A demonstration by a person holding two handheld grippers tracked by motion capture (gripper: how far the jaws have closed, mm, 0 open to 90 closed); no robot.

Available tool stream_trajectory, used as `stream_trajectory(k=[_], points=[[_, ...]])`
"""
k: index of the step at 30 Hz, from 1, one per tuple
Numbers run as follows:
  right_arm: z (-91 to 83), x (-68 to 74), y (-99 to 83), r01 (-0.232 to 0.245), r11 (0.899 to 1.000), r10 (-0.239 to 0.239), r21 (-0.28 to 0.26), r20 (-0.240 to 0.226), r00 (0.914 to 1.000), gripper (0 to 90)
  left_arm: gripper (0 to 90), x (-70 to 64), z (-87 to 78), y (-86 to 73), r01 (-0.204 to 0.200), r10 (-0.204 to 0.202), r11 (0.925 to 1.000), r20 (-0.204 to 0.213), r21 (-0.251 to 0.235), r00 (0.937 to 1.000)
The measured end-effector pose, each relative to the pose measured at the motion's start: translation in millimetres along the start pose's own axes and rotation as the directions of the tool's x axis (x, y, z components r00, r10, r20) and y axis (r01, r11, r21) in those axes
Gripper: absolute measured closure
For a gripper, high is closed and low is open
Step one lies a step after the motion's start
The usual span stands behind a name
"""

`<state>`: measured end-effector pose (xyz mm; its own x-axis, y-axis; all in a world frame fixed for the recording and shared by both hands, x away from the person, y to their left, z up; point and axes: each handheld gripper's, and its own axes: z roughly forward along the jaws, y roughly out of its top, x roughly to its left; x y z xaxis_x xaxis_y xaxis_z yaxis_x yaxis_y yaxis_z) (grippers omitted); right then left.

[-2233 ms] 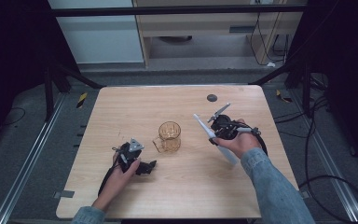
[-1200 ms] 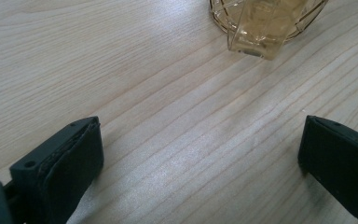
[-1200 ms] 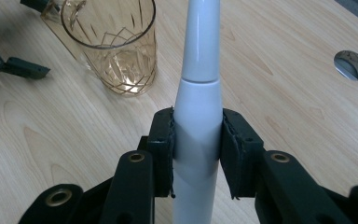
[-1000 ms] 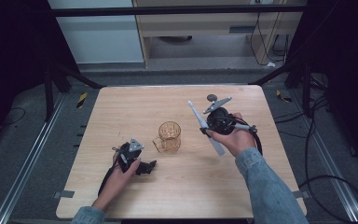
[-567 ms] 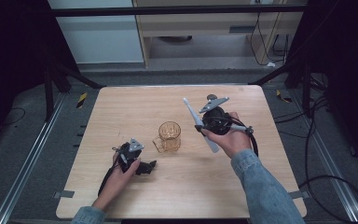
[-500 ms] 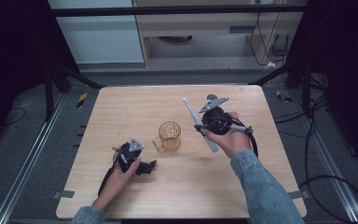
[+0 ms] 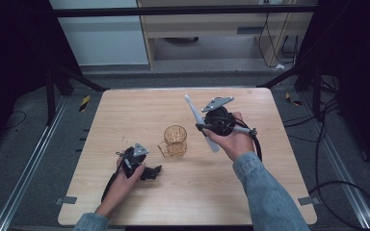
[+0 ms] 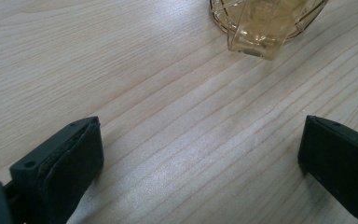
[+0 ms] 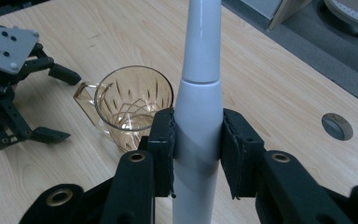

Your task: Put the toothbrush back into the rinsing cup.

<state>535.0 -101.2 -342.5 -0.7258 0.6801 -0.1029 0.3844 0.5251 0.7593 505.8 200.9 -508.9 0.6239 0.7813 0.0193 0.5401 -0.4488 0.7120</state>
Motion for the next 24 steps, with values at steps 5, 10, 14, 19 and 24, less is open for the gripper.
stream_trajectory(k=[5,10,14,19,24], points=[[-1.6,1.7,5.0,-0.001,1.0,0.001,-0.025,0.006,1.0,67.0,0.0,0.0,0.0,0.0,0.0,0.0,1.0,0.0,0.0,1.0],[-2.9,3.8,11.9,-0.002,0.999,0.003,-0.05,0.013,0.9999,67.0,0.0,0.2,0.0,0.1,-0.004,0.004,1.0,0.0,0.0,1.0],[-5.2,5.7,18.5,0.001,0.998,0.0,-0.07,0.021,0.9998,67.0,0.0,0.2,0.0,0.1,-0.004,0.004,1.0,-0.001,0.0,1.0],[-9.8,7.8,28.5,0.005,0.995,-0.002,-0.095,0.024,0.9997,67.0,0.0,0.3,-0.1,0.1,-0.005,0.005,1.0,0.0,0.001,1.0],[-14.3,10.1,37.6,0.009,0.993,-0.005,-0.12,0.028,0.9996,67.0,0.0,0.0,0.2,0.0,0.0,0.0,1.0,0.0,-0.002,1.0]])
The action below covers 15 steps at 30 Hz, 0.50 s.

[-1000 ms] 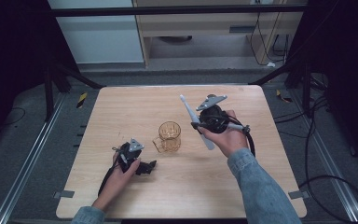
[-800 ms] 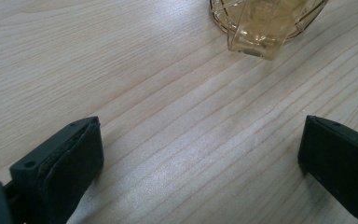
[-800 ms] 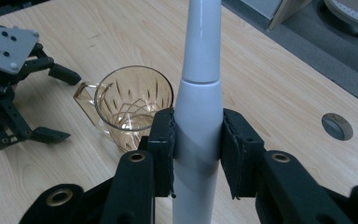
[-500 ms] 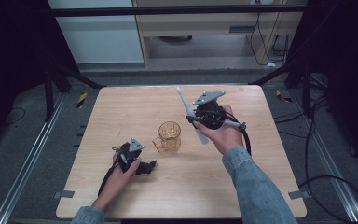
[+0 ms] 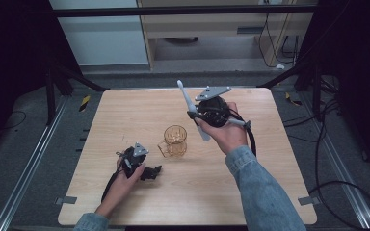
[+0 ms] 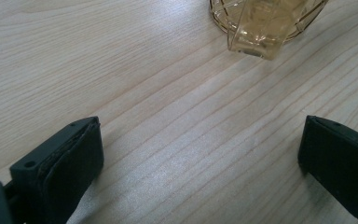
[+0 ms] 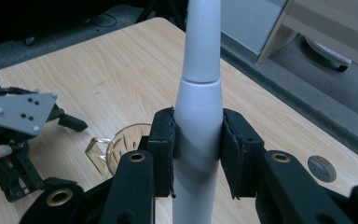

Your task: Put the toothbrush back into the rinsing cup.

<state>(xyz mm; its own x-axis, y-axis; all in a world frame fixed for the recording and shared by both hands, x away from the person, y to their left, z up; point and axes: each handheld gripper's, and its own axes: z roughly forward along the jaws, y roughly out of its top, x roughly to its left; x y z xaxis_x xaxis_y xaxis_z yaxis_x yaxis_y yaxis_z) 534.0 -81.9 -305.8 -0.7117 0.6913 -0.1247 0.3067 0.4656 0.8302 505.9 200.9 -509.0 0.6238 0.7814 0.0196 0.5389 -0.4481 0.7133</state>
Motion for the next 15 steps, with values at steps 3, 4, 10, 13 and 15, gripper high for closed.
stream_trajectory(k=[3,4,10,13,15], points=[[-0.1,1.1,5.4,-0.001,1.0,0.001,-0.013,0.002,1.0,67.0,0.0,0.0,0.0,0.0,0.0,0.0,1.0,-0.001,0.0,1.0],[0.1,1.7,6.6,-0.001,1.0,0.001,-0.016,0.005,1.0,67.0,0.0,0.1,0.0,0.0,-0.001,0.001,1.0,-0.001,0.0,1.0],[3.0,4.3,16.5,-0.005,0.999,0.005,-0.049,0.013,0.9999,67.0,0.0,0.1,0.0,0.0,-0.001,0.001,1.0,-0.001,0.0,1.0],[4.2,5.4,20.5,-0.016,0.997,0.017,-0.074,0.017,0.9997,67.0,0.0,0.0,0.0,0.1,-0.001,0.001,1.0,-0.001,0.0,1.0],[5.1,6.2,22.7,-0.021,0.996,0.023,-0.091,0.021,0.9995,67.0,0.0,0.1,0.0,0.0,-0.001,0.001,1.0,-0.001,0.0,1.0]])
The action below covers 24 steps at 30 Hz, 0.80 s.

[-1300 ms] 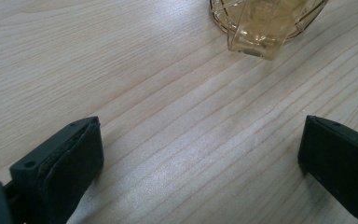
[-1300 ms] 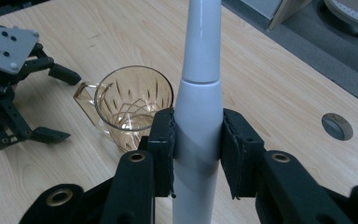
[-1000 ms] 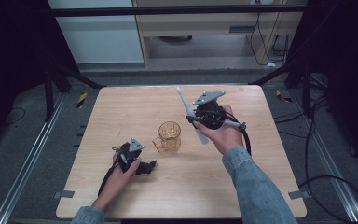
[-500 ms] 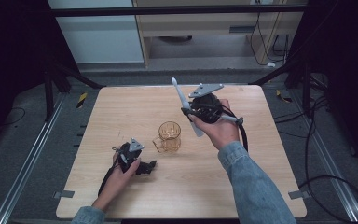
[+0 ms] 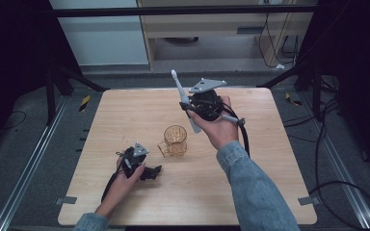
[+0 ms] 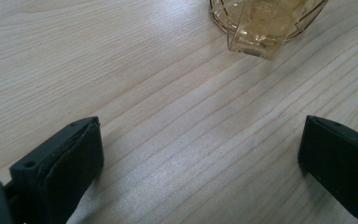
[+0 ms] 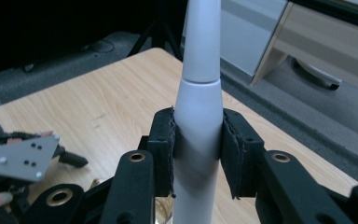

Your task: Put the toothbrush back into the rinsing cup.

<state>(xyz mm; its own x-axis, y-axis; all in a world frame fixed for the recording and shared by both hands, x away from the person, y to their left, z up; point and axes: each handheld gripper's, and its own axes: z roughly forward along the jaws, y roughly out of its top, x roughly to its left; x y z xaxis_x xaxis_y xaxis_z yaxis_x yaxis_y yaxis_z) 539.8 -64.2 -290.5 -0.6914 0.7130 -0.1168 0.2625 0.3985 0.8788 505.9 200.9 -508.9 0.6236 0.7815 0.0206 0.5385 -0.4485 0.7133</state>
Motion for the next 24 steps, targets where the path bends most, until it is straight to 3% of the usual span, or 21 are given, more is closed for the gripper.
stream_trajectory(k=[24], points=[[18.8,11.3,4.0,-0.002,1.0,0.002,-0.015,-0.028,0.9996,67.0,0.0,0.0,0.0,0.0,0.0,0.0,1.0,0.001,0.001,1.0]])
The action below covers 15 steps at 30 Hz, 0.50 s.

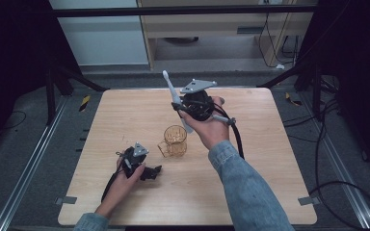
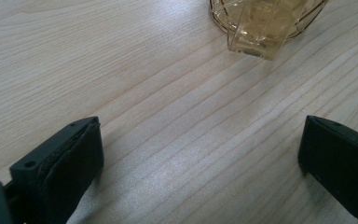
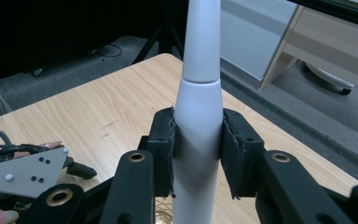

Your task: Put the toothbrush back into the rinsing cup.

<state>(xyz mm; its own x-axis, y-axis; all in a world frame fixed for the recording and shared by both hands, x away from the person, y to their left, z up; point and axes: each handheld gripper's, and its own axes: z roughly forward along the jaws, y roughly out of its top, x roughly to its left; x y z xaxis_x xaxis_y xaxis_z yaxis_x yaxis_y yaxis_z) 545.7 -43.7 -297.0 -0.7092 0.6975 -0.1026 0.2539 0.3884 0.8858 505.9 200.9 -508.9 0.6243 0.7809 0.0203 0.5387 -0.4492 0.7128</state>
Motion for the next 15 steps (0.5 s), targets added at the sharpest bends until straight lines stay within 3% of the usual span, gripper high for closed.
stream_trajectory(k=[15], points=[[11.5,3.5,-1.7,-0.001,1.0,0.001,0.003,-0.016,0.9999,67.0,0.0,0.0,0.0,0.0,0.0,0.0,1.0,0.0,0.0,1.0]])
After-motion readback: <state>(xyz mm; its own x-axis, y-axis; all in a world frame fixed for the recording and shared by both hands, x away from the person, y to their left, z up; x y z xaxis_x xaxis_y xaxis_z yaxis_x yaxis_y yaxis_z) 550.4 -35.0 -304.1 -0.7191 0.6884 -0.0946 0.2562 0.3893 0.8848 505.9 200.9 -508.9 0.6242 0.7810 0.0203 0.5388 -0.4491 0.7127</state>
